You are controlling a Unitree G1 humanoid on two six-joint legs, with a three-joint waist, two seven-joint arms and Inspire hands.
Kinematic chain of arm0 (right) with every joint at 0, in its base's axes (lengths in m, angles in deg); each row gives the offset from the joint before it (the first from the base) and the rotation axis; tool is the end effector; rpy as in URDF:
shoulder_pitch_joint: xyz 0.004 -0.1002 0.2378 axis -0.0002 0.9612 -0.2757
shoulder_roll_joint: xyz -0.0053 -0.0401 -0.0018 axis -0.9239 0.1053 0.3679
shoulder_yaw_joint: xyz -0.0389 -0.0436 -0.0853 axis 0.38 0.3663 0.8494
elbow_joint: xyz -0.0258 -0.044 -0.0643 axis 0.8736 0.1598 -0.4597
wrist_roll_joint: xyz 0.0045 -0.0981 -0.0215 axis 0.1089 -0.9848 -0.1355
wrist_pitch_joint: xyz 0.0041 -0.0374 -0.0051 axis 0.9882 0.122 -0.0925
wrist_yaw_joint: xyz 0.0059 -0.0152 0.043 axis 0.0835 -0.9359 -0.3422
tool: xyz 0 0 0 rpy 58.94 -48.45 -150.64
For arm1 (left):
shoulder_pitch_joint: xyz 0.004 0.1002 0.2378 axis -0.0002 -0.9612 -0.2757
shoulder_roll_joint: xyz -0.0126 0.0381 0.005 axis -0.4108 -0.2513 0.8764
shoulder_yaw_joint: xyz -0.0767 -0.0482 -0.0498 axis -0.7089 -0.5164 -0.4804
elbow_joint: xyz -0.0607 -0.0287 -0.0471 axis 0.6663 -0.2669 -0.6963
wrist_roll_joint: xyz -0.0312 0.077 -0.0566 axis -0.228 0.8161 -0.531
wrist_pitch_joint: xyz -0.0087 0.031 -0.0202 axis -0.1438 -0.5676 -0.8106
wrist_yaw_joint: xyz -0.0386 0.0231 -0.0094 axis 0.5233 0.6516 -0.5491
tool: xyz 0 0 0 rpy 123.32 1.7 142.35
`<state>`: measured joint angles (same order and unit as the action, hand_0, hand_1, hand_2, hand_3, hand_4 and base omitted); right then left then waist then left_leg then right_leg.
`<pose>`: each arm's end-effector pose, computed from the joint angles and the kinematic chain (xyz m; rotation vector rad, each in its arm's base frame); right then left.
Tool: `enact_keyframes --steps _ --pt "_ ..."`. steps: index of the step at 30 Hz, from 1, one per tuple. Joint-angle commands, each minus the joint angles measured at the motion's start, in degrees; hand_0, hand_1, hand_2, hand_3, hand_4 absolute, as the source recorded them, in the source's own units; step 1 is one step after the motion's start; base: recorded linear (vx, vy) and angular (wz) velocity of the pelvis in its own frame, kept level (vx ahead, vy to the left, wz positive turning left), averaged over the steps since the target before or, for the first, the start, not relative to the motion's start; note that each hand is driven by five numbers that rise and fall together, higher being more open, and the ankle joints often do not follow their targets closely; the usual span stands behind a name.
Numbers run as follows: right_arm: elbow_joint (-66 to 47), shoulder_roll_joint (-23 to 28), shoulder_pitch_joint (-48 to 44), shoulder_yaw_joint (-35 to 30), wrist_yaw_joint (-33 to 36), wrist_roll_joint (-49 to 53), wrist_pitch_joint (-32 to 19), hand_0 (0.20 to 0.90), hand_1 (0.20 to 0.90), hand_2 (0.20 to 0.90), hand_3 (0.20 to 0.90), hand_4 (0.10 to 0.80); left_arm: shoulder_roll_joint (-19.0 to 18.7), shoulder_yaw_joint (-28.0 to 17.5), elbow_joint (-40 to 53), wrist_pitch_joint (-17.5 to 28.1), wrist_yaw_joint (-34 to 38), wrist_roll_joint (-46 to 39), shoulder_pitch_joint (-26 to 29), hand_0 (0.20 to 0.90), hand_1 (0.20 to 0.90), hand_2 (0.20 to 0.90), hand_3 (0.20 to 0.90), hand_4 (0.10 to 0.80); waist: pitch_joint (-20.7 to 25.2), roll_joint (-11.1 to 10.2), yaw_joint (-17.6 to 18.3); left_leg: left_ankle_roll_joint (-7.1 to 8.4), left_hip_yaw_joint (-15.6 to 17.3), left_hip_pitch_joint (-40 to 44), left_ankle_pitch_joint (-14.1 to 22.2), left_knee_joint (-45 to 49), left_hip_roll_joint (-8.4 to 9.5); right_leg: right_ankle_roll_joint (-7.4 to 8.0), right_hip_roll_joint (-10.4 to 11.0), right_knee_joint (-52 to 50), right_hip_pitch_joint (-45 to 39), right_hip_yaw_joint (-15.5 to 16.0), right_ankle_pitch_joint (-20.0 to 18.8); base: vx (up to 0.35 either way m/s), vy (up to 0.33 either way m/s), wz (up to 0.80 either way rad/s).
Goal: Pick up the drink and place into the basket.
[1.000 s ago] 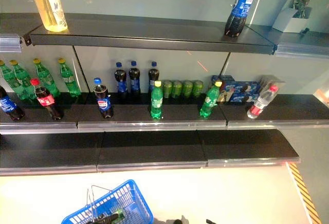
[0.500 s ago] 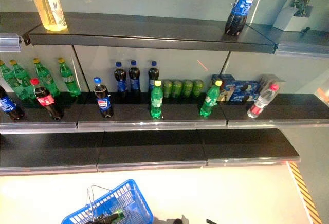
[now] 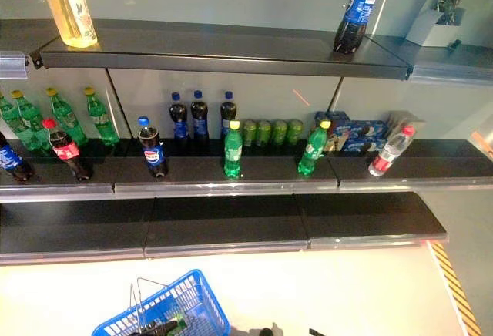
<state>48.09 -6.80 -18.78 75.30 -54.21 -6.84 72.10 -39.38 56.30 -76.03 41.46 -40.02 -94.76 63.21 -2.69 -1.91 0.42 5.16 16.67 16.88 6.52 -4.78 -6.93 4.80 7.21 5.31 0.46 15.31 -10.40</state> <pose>0.0411 -0.2483 -0.1139 0.0775 1.2061 -0.1626 0.0368 0.2488 -0.1154 -0.6745 1.1075 0.2389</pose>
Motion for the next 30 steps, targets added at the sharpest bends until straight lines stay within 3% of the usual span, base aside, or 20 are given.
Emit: enact_keyframes --steps 1,6,9,10,12,15,16,17,21,23,26,30 --pt "3.1 0.5 -3.9 2.1 -1.8 1.2 -1.8 0.900 0.900 0.900 0.900 0.800 0.8 -1.9 2.3 2.9 -5.3 -0.9 5.4 0.300 0.300 0.300 0.200 0.100 -0.9 0.3 1.8 -2.49 0.2 -6.4 -4.3 -0.2 2.52 0.84 -3.1 -0.7 -8.9 1.6 9.6 -0.033 -0.146 -0.03" --pt "3.1 0.7 -4.3 2.7 -1.5 -0.3 -1.2 0.900 0.900 0.900 0.900 0.800 1.3 -2.0 3.3 3.3 -6.1 -3.1 5.3 0.300 0.300 0.300 0.200 0.100 -2.2 0.5 1.0 -0.97 -0.7 -7.8 -6.1 1.9 0.73 -0.37 -4.0 -0.5 -8.6 1.1 9.8 -0.036 -0.182 -0.03" --pt "1.7 2.9 -6.9 4.1 -0.6 -2.0 1.1 0.900 0.900 0.900 0.900 0.800 3.3 0.9 8.1 3.6 -6.2 -8.0 5.8 0.300 0.300 0.300 0.200 0.100 -6.5 2.4 -1.0 1.54 -3.1 -15.2 -11.0 3.6 -1.29 -1.32 -4.1 -0.8 -7.0 1.9 9.6 -0.233 -0.089 -0.09" --pt "1.7 3.7 -8.1 4.5 -0.4 -2.2 1.7 0.900 0.900 0.900 0.900 0.800 3.8 1.8 10.0 2.9 -5.6 -9.0 6.1 0.300 0.300 0.300 0.200 0.100 -7.9 3.3 -1.6 2.28 -2.3 -17.2 -13.7 1.8 -2.04 -1.45 -4.0 -0.5 -6.6 2.4 9.4 -0.239 -0.024 -0.06" --pt "2.1 3.9 -8.6 4.0 1.0 -0.8 2.2 0.900 0.900 0.900 0.900 0.800 4.3 2.4 11.2 2.0 -5.2 -6.6 6.5 0.300 0.300 0.300 0.200 0.100 -9.2 3.2 -0.9 3.45 4.3 -17.7 -14.7 0.8 -4.80 -0.92 -2.8 -0.4 -7.4 5.6 10.2 -0.157 -0.043 0.35" --pt "2.2 3.8 -8.6 3.5 1.9 -0.2 2.4 0.900 0.900 0.900 0.900 0.800 4.4 2.3 11.1 1.8 -4.7 -5.6 6.8 0.300 0.300 0.300 0.200 0.100 -9.1 2.9 -0.6 3.18 7.0 -16.9 -14.5 1.0 -5.45 -0.85 -2.0 -0.4 -7.3 7.6 10.0 -0.137 0.013 1.09" --pt "2.7 3.8 -7.8 2.3 2.0 0.1 0.9 0.900 0.900 0.900 0.900 0.800 4.4 0.9 9.7 2.0 -4.3 -5.2 6.8 0.300 0.300 0.300 0.200 0.100 -7.7 1.9 -0.2 1.65 8.5 -13.8 -11.3 5.1 -5.18 -1.31 -0.3 -0.7 -5.9 11.9 9.1 -0.365 0.094 1.75" --pt "2.7 3.8 -7.2 2.0 1.5 -0.3 -0.3 0.900 0.900 0.900 0.900 0.800 4.2 0.0 8.7 2.2 -4.0 -5.3 6.7 0.300 0.300 0.300 0.200 0.100 -6.8 1.9 -0.1 1.45 8.4 -11.9 -10.2 5.8 -4.62 -1.41 0.1 -0.9 -5.2 13.5 8.8 -0.358 0.102 1.37" --pt "3.1 3.9 -5.7 0.7 1.4 0.9 -2.2 0.900 0.900 0.900 0.900 0.800 3.1 -1.7 5.4 3.4 -6.8 -0.6 5.2 0.300 0.300 0.300 0.200 0.100 -4.6 2.7 -0.4 1.75 8.5 -7.7 -7.4 3.9 -2.27 -0.42 1.3 -0.9 -4.4 18.4 7.8 -0.121 0.114 0.82" --pt "3.2 4.4 -5.4 -0.1 1.0 1.9 -2.8 0.900 0.900 0.900 0.900 0.800 2.8 -1.5 5.1 3.8 -8.4 0.1 4.6 0.300 0.300 0.300 0.200 0.100 -3.9 3.4 -0.3 1.89 10.9 -6.2 -6.9 0.9 -1.25 0.41 2.1 -0.9 -4.7 20.6 7.1 -0.092 0.232 1.44" --pt "3.5 4.4 -5.1 -1.0 0.6 2.4 -3.1 0.900 0.900 0.900 0.900 0.800 2.5 -0.8 5.1 3.4 -9.1 0.1 4.6 0.300 0.300 0.300 0.200 0.100 -3.4 4.2 0.2 2.29 14.3 -6.8 -7.6 0.1 -1.54 1.12 2.7 -1.0 -5.4 22.5 6.6 -0.034 0.266 1.56" --pt "3.0 3.1 -5.5 -0.8 -0.5 1.9 -2.9 0.900 0.900 0.900 0.900 0.800 2.5 -1.2 4.6 3.3 -8.1 -0.2 4.4 0.300 0.300 0.300 0.200 0.100 -3.0 3.9 -0.7 1.14 12.5 -7.2 -6.4 0.0 0.15 2.42 3.6 -2.0 -5.8 22.4 6.1 0.042 0.270 0.94"
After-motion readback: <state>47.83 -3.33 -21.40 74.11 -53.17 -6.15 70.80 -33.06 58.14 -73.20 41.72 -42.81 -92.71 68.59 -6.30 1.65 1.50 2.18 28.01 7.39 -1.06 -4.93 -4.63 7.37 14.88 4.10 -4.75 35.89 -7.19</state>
